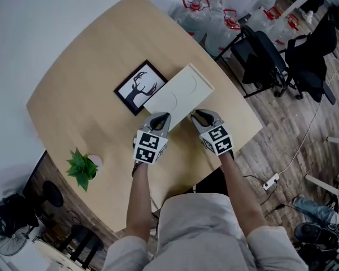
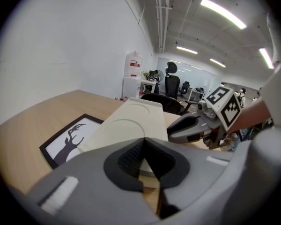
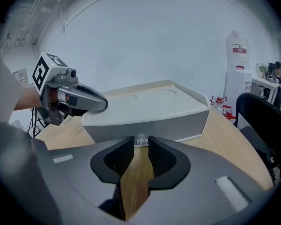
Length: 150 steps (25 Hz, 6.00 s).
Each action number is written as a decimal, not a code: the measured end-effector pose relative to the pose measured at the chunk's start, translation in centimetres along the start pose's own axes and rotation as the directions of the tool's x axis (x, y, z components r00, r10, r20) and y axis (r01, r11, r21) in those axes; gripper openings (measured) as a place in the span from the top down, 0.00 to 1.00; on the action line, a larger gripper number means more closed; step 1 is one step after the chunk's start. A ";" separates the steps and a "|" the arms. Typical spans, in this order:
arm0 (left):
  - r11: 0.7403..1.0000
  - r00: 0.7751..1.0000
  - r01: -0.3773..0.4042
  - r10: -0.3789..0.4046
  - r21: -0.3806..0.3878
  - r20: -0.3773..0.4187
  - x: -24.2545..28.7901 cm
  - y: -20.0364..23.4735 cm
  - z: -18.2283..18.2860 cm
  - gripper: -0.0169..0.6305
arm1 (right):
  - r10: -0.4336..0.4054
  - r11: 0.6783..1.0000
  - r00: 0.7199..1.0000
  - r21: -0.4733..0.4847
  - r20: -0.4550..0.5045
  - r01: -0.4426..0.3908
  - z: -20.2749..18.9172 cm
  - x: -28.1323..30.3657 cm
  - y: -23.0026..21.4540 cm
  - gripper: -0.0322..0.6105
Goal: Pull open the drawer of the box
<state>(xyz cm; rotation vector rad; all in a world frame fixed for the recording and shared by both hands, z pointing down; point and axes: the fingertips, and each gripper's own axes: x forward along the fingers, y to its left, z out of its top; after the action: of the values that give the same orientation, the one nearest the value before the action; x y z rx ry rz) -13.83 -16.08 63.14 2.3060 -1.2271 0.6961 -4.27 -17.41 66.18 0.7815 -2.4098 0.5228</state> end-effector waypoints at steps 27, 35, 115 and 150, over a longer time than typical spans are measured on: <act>1.000 1.000 0.008 -0.008 -0.016 0.020 0.1 0.1 0.3 0.89 | -0.042 0.999 0.998 -0.016 0.041 0.043 -0.1 0.7 -0.5 0.84; 1.000 1.000 0.007 -0.006 -0.016 0.018 0.0 0.1 0.2 0.89 | -0.045 0.999 0.998 -0.010 0.041 0.045 -0.7 0.0 -0.5 0.84; 1.000 1.000 -0.024 0.024 -0.010 -0.006 0.1 0.4 0.0 0.89 | -0.080 0.997 0.997 -0.013 0.014 0.080 -6.6 -6.8 -0.5 0.84; 1.000 0.998 0.024 -0.024 0.009 -0.057 -1.4 -5.2 -0.7 0.89 | -0.197 0.979 0.971 0.077 0.135 0.188 -4.2 -12.3 -0.6 0.84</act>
<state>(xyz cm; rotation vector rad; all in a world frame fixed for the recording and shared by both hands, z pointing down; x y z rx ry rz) -10.19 -12.14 62.10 2.2890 -1.1713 0.7557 6.04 -10.60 62.16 1.1019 -2.4201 0.4823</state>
